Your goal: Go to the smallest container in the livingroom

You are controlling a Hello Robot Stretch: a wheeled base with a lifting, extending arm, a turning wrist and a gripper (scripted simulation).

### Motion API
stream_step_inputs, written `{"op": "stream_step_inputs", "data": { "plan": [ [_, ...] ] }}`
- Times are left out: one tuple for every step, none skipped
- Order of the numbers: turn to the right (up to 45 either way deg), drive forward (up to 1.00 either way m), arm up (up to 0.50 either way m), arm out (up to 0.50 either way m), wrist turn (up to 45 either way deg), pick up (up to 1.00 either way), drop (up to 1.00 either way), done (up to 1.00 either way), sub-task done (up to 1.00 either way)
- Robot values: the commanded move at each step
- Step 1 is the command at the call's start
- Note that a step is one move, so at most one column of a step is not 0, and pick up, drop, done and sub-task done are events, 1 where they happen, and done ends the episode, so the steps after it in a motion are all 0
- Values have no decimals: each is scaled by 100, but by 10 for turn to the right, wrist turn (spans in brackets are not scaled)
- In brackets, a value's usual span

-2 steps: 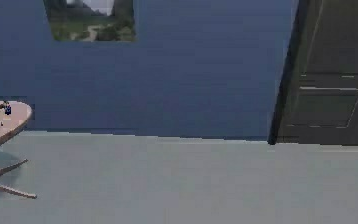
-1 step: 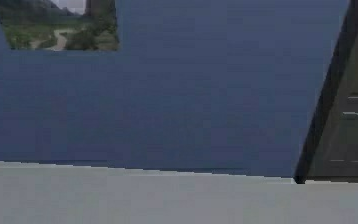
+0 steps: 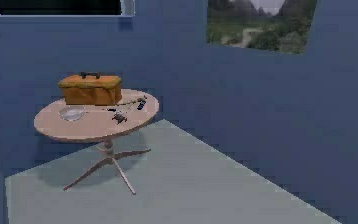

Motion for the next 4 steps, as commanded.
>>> {"op": "stream_step_inputs", "data": {
  "plan": [
    [-210, 0, 0, 0, 0, 0, 0, 0, 0],
    [0, 85, 0, 0, 0, 0, 0, 0, 0],
    [450, 0, 0, 0, 0, 0, 0, 0, 0],
    [450, 0, 0, 0, 0, 0, 0, 0, 0]
  ]
}}
